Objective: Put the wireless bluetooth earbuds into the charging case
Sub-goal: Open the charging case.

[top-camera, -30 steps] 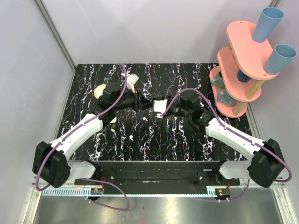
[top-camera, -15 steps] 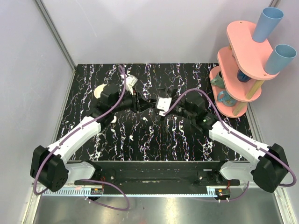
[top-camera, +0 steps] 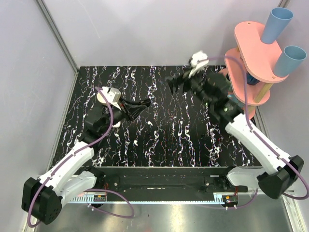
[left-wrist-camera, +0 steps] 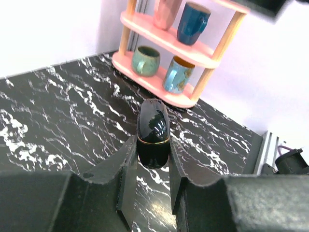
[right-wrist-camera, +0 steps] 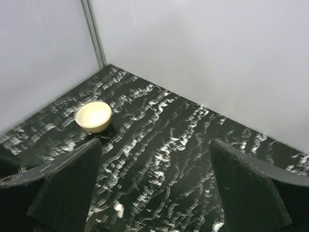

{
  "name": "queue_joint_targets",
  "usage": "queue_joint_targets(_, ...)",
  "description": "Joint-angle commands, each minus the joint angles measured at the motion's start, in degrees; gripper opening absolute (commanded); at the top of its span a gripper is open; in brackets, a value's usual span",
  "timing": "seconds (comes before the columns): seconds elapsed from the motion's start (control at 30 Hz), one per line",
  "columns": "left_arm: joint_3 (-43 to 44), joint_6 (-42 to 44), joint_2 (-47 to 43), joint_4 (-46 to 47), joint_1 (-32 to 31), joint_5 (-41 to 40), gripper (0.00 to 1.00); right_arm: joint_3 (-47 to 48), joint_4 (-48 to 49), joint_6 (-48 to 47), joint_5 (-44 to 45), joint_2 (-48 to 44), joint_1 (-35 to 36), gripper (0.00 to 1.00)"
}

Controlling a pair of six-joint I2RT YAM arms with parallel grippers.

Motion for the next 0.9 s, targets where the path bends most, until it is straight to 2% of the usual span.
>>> queue_joint_targets(0.0, -1.6, 2.1, -1.8, 15.9, 0.1, -0.5, 0.00, 13.2, -18.3, 22.5, -19.3, 5.7, -7.7, 1.00)
queue_joint_targets(0.1, -6.8, -0.2, -2.2, 26.8, 0.1, -2.5, 0.00, 14.5, -17.4, 30.7, -26.6, 8.0, -8.6, 0.98)
queue_joint_targets(0.2, -6.3, 1.2, -1.8, 25.6, 0.1, -2.9, 0.00, 14.7, -16.1, 39.9, -32.9, 10.0, -8.8, 0.96)
queue_joint_targets(0.23, -6.2, 2.4, -1.3, 25.3, 0.0, -2.5, 0.00, 13.8, -15.2, 45.5, -34.3, 10.5, -8.7, 0.97)
queue_joint_targets(0.3, -6.4, 2.7, -0.8, 26.7, 0.0, -2.9, 0.00, 11.6, -11.1, 51.4, -36.4, 10.5, -8.7, 0.93)
queue_joint_targets(0.33, -6.4, 3.1, -0.6, 27.2, 0.0, -3.4, 0.00, 8.7, -9.5, 57.0, -36.8, 10.2, -8.7, 0.94)
queue_joint_targets(0.43, -4.9, 5.4, 0.2, 25.3, 0.0, -3.3, 0.00, 2.9, -0.8, 65.7, -38.0, 9.6, -8.7, 0.97)
queue_joint_targets(0.47, -4.6, 6.4, 0.5, 24.7, 0.0, -2.9, 0.00, 2.0, 3.3, 67.5, -38.5, 9.6, -8.7, 0.97)
queue_joint_targets(0.77, -3.9, 10.5, 2.0, 24.0, -1.0, -4.5, 0.00, -2.4, 17.8, 83.5, -38.7, 12.6, -8.5, 1.00)
queue_joint_targets(0.87, -3.9, 11.4, 2.1, 24.2, -1.5, -6.2, 0.00, -1.8, 16.9, 86.1, -38.7, 14.3, -8.1, 1.00)
